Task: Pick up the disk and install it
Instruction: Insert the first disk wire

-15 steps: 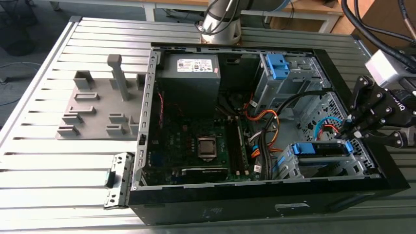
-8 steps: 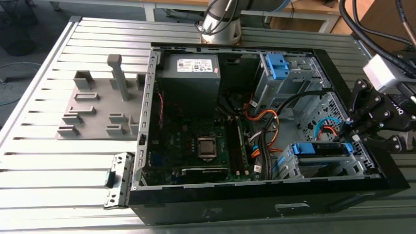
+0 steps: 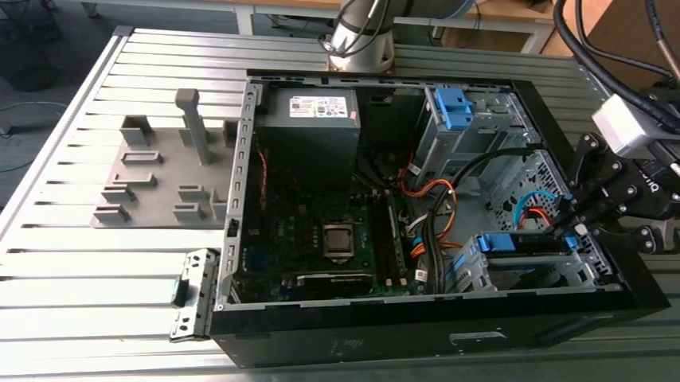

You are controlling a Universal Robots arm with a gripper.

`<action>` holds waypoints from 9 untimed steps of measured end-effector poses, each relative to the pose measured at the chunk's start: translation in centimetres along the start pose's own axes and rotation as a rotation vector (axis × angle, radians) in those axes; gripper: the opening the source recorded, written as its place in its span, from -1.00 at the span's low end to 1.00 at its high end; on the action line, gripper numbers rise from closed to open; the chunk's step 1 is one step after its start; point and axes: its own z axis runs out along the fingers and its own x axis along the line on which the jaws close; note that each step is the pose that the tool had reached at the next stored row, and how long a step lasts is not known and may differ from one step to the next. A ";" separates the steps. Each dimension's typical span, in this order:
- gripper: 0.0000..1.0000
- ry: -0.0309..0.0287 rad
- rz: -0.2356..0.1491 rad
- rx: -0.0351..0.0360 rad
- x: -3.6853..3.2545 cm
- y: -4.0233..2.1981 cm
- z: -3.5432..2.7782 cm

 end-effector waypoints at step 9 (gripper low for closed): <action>-0.67 0.0001 0.000 0.0000 0.05 0.09 0.33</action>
